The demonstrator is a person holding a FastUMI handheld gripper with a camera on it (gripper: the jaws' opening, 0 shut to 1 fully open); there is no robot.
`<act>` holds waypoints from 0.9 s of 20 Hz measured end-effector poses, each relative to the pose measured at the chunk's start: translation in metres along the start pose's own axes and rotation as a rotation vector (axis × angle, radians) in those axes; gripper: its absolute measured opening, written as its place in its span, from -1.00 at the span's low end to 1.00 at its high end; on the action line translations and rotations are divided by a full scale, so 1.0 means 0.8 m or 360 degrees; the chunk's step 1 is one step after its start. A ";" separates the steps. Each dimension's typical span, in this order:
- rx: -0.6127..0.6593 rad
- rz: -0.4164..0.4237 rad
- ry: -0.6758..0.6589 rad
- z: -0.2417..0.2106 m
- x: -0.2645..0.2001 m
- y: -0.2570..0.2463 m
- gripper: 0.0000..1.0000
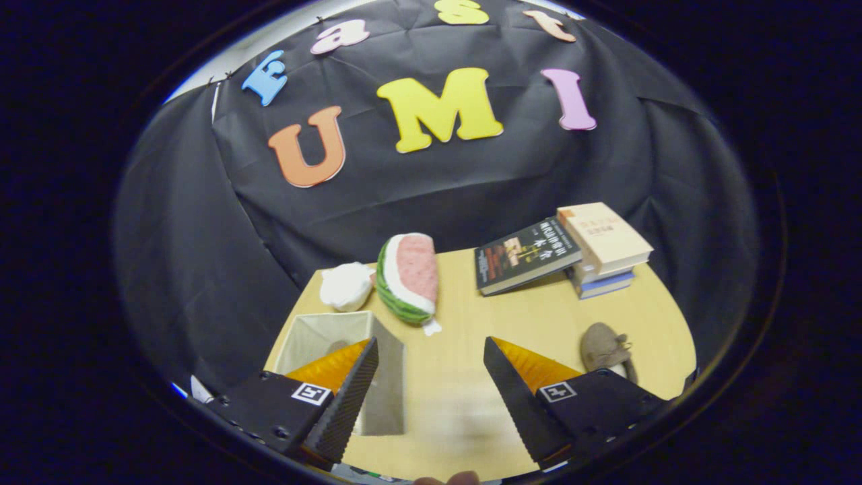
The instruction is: Open the storage box then place both shoes into the box .Put the left shoe in first, then the right shoe, with the right side of both shoes facing outward in a uniform manner.
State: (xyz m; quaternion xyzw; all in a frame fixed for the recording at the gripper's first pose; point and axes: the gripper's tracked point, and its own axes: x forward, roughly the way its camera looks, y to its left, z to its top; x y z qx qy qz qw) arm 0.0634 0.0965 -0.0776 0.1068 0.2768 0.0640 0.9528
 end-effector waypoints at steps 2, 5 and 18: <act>0.0036 -0.0024 -0.0004 0.005 -0.011 -0.049 0.92; 0.0045 -0.0082 -0.0039 0.014 -0.026 -0.131 0.92; -0.0037 -0.0224 0.0277 -0.068 0.010 -0.375 0.92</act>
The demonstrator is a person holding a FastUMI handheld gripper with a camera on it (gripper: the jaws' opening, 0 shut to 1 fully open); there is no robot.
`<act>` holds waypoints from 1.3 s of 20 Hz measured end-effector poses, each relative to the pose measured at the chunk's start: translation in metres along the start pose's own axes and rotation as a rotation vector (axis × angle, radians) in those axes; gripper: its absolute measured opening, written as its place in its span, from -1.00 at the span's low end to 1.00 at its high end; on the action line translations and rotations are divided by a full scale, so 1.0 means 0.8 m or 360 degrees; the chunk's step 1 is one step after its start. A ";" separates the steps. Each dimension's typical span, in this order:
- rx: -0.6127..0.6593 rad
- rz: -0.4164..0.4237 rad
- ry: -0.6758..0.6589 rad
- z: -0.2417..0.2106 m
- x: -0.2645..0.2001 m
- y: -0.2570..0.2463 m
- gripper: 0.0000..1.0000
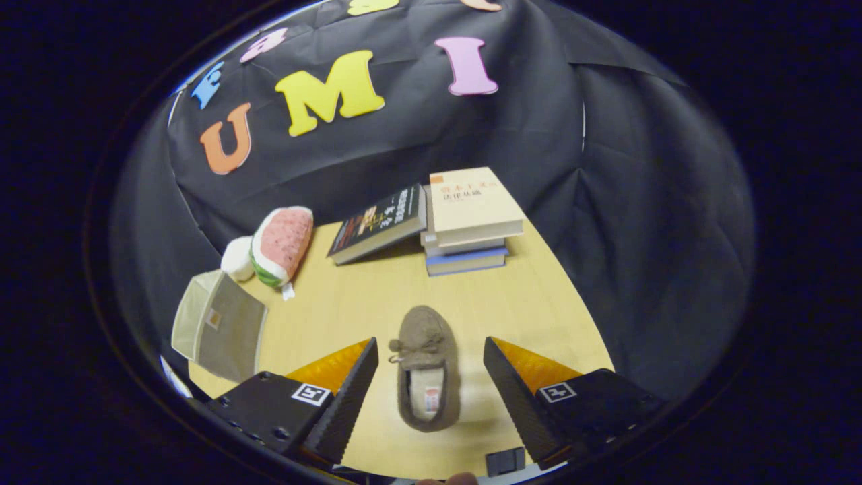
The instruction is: Open the storage box then place both shoes into the box .Put the left shoe in first, then the right shoe, with the right side of both shoes facing outward in a uniform manner.
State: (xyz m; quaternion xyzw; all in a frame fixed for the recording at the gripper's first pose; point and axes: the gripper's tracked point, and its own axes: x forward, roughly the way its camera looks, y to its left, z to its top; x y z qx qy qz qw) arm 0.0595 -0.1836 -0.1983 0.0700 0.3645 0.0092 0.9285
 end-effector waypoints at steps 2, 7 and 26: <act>-0.0049 0.0016 0.0119 -0.026 0.022 -0.013 0.92; -0.0110 0.0048 0.0327 -0.074 0.080 -0.028 0.93; 0.0124 0.0079 0.0546 -0.100 0.128 -0.028 -0.99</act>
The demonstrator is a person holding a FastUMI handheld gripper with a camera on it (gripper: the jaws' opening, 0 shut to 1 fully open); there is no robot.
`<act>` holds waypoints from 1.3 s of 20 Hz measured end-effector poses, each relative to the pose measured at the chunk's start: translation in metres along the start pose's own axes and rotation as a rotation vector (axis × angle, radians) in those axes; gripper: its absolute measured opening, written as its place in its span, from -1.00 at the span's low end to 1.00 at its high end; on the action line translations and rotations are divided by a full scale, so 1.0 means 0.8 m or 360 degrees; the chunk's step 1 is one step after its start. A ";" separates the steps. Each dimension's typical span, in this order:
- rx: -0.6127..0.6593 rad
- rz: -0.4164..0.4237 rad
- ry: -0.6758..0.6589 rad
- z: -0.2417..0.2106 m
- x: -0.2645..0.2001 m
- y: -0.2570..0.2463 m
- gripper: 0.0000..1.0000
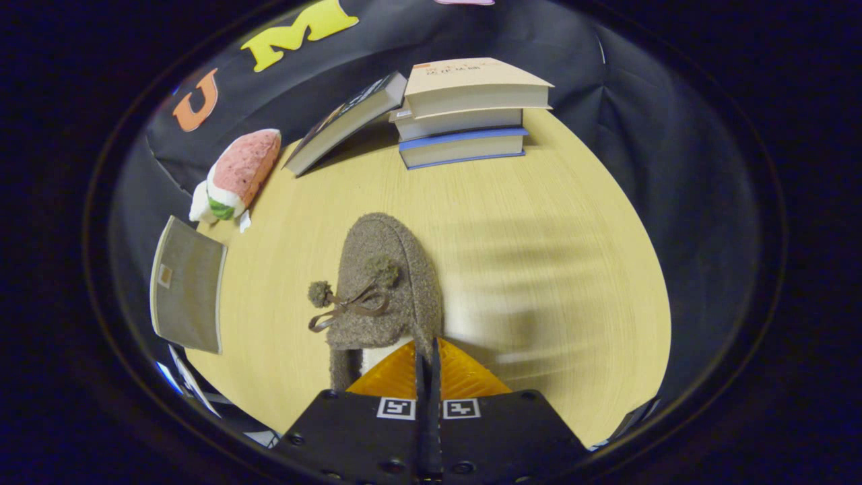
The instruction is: Open the storage box then place both shoes into the box .Put the left shoe in first, then the right shoe, with the right side of both shoes facing outward in a uniform manner.
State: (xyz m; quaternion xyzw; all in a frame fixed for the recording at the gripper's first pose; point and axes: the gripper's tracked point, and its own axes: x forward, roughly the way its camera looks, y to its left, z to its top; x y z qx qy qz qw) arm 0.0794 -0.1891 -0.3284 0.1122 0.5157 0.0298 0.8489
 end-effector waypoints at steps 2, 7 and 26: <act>0.0069 0.0029 0.0014 -0.007 -0.006 0.006 -0.99; 0.0217 0.0042 -0.0021 -0.005 -0.045 0.027 -0.99; 0.0080 0.0302 -0.0421 0.074 -0.208 0.485 -0.99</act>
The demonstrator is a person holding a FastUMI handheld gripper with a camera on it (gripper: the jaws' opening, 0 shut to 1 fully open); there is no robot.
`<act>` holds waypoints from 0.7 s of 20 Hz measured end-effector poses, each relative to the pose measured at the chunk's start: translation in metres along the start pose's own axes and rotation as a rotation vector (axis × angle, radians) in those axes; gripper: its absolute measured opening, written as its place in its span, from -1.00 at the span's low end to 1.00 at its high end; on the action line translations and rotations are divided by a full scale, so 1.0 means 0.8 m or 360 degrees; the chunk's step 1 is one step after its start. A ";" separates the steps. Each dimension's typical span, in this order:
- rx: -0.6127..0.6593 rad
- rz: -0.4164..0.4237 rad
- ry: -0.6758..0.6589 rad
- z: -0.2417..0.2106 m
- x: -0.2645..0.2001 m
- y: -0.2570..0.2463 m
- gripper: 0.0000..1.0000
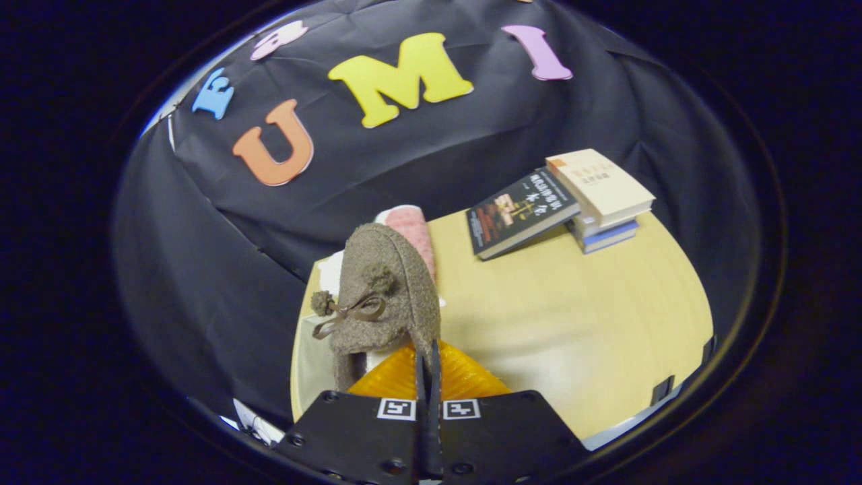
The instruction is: Open the storage box then place both shoes into the box .Put the left shoe in first, then the right shoe, with the right side of both shoes facing outward in a uniform manner.
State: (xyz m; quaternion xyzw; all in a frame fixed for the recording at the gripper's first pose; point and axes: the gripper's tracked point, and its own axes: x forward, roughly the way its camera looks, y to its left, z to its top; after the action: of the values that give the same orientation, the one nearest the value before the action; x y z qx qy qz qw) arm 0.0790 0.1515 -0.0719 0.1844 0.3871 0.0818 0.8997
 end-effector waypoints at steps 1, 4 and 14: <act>-0.0015 0.0018 0.0007 -0.008 0.006 0.024 -0.99; 0.0000 0.0049 0.0030 -0.030 0.033 0.086 -1.00; -0.0103 -0.0214 0.0157 -0.119 0.122 0.122 -0.99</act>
State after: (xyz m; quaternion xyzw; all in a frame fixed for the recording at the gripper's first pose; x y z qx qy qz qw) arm 0.0765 0.2954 -0.1588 0.1247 0.4397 0.0426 0.8884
